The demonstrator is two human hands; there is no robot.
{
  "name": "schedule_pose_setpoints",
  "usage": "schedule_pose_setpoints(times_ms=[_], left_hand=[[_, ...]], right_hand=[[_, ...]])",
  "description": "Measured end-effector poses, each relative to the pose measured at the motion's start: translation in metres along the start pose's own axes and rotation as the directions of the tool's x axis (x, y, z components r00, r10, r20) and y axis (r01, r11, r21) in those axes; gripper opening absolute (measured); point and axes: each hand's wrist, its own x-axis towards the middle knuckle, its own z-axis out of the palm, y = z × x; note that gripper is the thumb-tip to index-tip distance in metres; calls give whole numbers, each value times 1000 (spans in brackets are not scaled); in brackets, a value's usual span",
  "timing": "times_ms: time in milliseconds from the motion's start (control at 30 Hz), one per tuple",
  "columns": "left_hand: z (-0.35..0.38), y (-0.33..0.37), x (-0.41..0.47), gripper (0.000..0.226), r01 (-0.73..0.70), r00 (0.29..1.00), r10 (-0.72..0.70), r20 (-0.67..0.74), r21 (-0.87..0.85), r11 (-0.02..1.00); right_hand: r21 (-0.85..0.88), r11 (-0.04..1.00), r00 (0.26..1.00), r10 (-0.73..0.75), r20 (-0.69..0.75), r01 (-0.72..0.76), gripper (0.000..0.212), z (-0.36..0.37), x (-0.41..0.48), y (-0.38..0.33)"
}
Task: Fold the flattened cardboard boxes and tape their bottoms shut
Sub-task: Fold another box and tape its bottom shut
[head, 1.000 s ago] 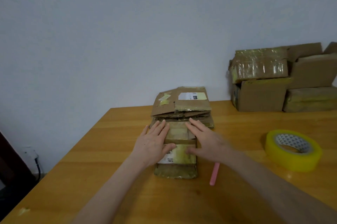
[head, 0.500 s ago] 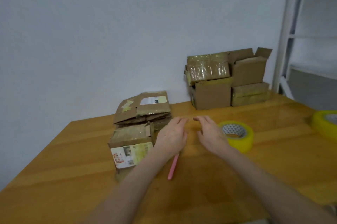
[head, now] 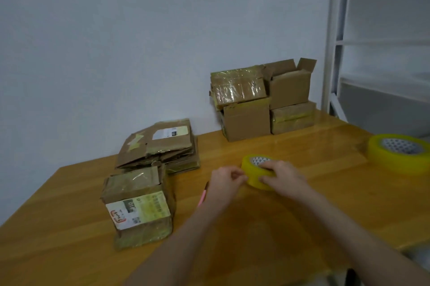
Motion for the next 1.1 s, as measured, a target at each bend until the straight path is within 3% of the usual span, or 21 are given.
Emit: schedule_pose_setpoints(times_ms=[100,167,267,367,433,633,733,867,1100], left_hand=[[-44,6,6,8,-76,974,77,-212,14,997],[-78,8,10,13,-61,962,63,-265,14,998],[-124,5,15,21,-4,955,-25,-295,-99,995],[-165,-6,10,33,48,944,-128,-305,-259,965],[-190,-16,0,36,64,940,-165,-300,-318,946],[-248,-52,-29,16,52,921,-240,-306,-513,857],[-254,-82,-40,16,125,880,-316,-353,-470,874],[-236,-123,-48,27,253,837,-447,-315,-502,827],[-215,-154,-50,27,275,788,-533,-308,-598,753]], right_hand=[[282,950,991,-115,-74,132,27,-18,7,-29],[412,883,974,-182,-136,223,20,-32,10,-57],[631,723,959,-214,-186,283,30,-49,14,-99],[723,648,950,-311,-35,238,57,-54,14,-132],[695,677,940,-342,3,244,67,-52,17,-152],[656,641,904,-395,-164,399,52,-47,46,-213],[567,691,869,-486,-95,449,52,-38,63,-236],[370,794,843,-536,49,483,56,-16,75,-253],[303,824,823,-542,170,479,61,0,88,-268]])
